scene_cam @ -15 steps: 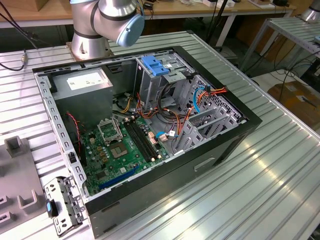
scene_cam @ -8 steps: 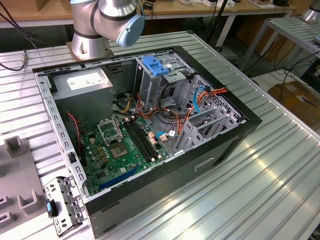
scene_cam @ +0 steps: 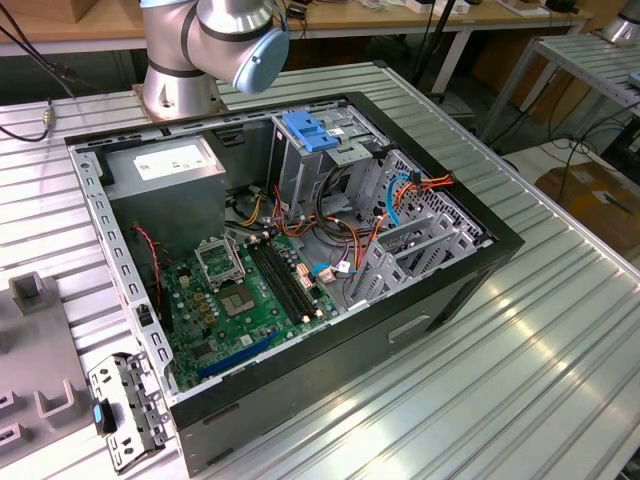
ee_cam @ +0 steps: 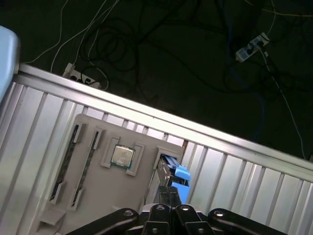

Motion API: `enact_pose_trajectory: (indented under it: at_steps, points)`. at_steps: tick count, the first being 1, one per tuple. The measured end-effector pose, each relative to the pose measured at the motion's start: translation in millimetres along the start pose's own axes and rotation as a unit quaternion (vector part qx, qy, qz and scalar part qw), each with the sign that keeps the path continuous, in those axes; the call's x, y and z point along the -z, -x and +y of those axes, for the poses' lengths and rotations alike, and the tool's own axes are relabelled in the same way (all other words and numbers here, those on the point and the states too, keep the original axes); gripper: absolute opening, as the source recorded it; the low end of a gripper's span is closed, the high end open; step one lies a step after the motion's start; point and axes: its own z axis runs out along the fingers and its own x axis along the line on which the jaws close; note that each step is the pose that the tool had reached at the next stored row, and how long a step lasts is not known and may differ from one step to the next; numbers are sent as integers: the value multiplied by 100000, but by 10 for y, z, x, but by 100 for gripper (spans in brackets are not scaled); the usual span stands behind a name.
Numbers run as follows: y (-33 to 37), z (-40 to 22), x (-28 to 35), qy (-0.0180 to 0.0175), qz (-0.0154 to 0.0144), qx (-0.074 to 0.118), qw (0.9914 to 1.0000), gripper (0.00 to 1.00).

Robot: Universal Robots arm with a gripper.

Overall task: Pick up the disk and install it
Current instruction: 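Pick up the disk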

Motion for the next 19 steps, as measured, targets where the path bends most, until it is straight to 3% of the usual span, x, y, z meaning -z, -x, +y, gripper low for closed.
enact_pose_trajectory:
  at_steps: [8,17,19]
  points:
    - [0,0,0,32,127,2665,99964,11]
    - [0,0,1,67,283,6051,99816,11]
    - [0,0,1,67,280,5907,99825,11]
